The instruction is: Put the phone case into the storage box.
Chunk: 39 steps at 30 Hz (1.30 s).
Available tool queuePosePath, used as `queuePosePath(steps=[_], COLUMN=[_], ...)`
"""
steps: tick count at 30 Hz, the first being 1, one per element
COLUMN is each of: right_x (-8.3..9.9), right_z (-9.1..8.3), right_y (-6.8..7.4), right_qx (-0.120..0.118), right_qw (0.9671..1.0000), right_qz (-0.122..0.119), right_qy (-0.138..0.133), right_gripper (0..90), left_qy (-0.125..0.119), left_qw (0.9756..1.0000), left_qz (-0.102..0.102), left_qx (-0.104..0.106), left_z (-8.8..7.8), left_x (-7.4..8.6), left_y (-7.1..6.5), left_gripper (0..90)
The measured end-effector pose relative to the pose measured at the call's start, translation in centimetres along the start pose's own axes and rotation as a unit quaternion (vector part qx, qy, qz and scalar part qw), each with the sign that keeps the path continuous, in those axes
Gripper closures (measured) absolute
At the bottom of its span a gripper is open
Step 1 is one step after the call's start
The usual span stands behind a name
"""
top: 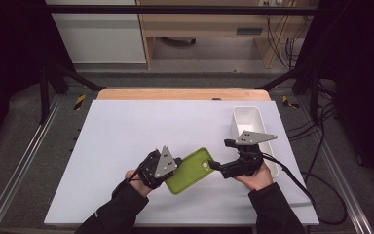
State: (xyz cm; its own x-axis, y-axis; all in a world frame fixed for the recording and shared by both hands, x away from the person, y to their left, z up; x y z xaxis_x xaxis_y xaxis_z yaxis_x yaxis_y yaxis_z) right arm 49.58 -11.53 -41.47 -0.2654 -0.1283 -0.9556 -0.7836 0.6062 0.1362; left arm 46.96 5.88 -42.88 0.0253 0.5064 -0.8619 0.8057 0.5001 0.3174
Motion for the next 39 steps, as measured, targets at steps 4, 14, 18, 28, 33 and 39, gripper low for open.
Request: queuePosePath(steps=[4, 14, 18, 28, 33, 39], right_x=[-0.1, 0.0, 0.2, 0.5, 0.5, 0.7], right_z=[0.5, 1.5, 1.7, 1.9, 1.8, 1.9], right_y=[0.0, -0.1, -0.1, 0.1, 0.1, 0.2], right_qx=[0.001, -0.006, -0.015, -0.048, -0.063, -0.079], right_qw=[0.9999, 0.9993, 0.9988, 0.9965, 0.9946, 0.992], right_qz=[-0.001, 0.006, 0.012, 0.029, 0.038, 0.054], right_qy=[0.014, 0.036, 0.046, 0.062, 0.073, 0.083], right_gripper=[5.1, 9.6, 14.4, 28.8, 37.3, 47.0], left_qy=[-0.004, -0.011, -0.013, -0.017, -0.019, -0.021], left_qw=[1.0, 0.9998, 0.9998, 0.9996, 0.9995, 0.9994], left_qz=[0.005, 0.014, 0.017, 0.023, 0.025, 0.027], left_qx=[0.0, 0.0, 0.002, 0.006, 0.007, 0.007], left_z=[0.0, -0.1, -0.1, -0.1, -0.2, -0.2], left_x=[-0.4, -0.9, -1.0, -1.2, -1.2, -1.2], left_y=[-0.1, -0.3, -0.4, -0.7, -0.8, -0.8], left_gripper=[87.7, 87.7, 87.7, 87.7, 87.7, 87.7])
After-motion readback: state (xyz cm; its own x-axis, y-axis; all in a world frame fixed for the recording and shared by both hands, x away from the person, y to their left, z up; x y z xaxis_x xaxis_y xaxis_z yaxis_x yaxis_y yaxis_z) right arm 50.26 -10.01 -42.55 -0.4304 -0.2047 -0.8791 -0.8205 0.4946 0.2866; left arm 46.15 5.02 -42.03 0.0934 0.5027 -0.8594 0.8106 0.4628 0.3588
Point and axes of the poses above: each handheld gripper's, and its own axes: z roughly forward along the jaws, x roughly out of its underside, y roughly to its left, the point moved 8 cm from there along z, roughly forward along the jaws, and after that the axes turned 12 degrees about -y, right-handed, at the moved point
